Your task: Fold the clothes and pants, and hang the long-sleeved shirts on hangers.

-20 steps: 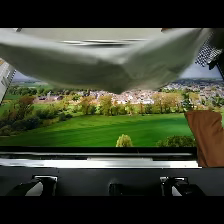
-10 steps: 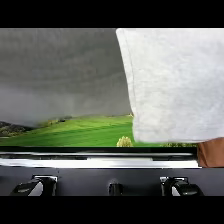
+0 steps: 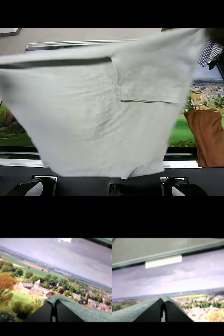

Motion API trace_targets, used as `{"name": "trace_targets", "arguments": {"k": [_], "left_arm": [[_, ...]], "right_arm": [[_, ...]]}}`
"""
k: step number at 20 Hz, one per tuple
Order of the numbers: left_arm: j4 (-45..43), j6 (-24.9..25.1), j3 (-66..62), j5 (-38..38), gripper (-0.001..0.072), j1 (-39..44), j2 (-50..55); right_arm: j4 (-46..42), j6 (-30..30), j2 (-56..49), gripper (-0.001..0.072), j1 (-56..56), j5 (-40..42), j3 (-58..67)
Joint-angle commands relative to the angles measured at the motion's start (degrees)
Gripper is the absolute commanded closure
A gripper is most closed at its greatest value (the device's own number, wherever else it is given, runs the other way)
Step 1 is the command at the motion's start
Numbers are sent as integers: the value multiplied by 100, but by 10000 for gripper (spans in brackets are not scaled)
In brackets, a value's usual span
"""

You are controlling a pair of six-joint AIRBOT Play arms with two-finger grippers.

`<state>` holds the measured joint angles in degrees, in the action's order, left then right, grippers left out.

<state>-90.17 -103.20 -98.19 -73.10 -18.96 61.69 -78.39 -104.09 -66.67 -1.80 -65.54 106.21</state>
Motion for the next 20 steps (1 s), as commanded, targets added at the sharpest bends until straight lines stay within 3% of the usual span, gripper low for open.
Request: {"name": "trace_targets", "arguments": {"k": [1, 8, 11, 15, 20], "left_arm": [[125, 35, 656, 863, 693, 149, 1150], [127, 13, 671, 2483, 693, 422, 3488], [122, 26, 669, 2719, 693, 409, 3891], [103, 35, 673, 2081, 693, 356, 3941], [15, 223, 680, 610, 692, 367, 3941]], "right_arm": [[79, -323, -1543, 682, -7, -114, 0], [35, -380, -3849, 683, -7, 1469, 0], [-249, -391, -4216, 683, -4, 1526, 0], [-916, -485, -4138, 682, -4, 564, 11], [-949, -485, -4111, 682, -7, -837, 11]]}}
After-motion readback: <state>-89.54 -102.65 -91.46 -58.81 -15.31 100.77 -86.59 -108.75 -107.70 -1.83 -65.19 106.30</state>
